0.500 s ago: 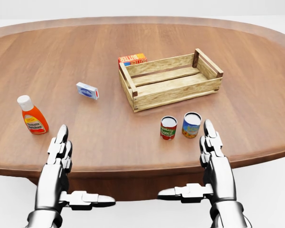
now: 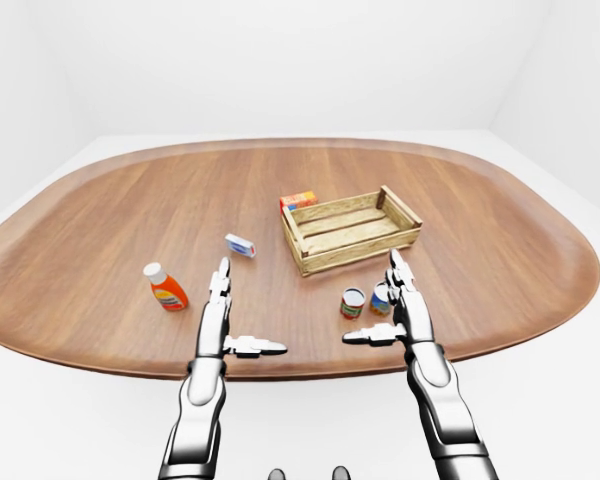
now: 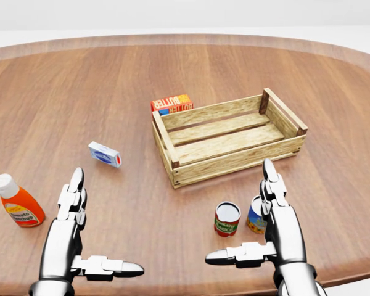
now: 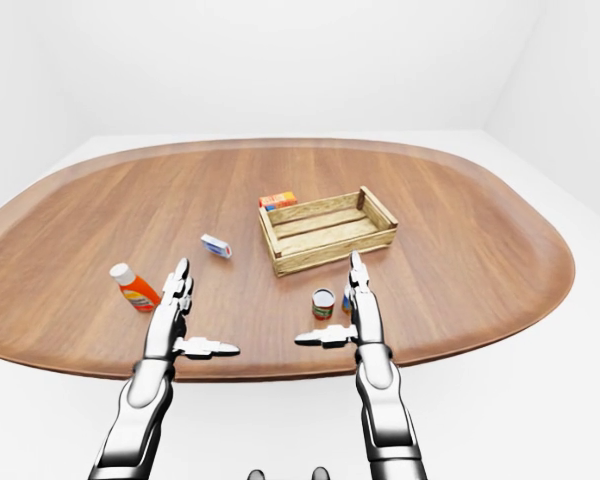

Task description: Pick up the tomato sauce, and put it in the wooden tray.

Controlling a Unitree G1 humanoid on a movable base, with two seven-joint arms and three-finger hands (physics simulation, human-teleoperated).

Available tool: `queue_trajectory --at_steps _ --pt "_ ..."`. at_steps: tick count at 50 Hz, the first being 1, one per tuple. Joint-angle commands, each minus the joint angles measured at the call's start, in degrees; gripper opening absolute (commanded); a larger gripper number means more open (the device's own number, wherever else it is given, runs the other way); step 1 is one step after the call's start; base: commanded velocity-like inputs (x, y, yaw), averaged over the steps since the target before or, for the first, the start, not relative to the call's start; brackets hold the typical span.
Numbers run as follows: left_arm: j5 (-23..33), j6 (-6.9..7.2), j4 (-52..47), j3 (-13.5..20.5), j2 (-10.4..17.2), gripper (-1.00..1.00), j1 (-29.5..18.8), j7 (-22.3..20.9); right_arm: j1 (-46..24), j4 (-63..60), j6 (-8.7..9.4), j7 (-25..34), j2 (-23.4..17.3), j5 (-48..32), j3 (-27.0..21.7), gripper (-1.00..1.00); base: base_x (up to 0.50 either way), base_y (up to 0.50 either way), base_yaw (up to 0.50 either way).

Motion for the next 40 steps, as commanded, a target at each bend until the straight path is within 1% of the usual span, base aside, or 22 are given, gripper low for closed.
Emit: queue_trajectory --at_steps 1,5,22,40 --pt "0.21 0.00 0.19 0.40 0.11 1.00 0.20 0.53 0.31 -0.04 -0.15 0.17 0.05 -0.89 0.26 1.00 0.50 0.00 0.00" --pt "-0.40 0.00 0.57 0.89 0.18 1.00 -0.29 0.59 0.09 0.37 -0.22 0.13 0.02 -1.18 0.32 1.00 0.50 0.00 0.00" --pt "-0.10 0.00 1.25 0.58 0.24 1.00 -0.51 0.29 0.21 0.30 -0.62 0.24 0.08 -1.39 0.44 1.00 0.50 0.00 0.00" --pt "0.11 0.00 1.33 0.34 0.19 1.00 -0.43 0.11 0.21 0.33 -0.55 0.48 0.04 -1.51 0.53 1.00 0.50 0.00 0.00"
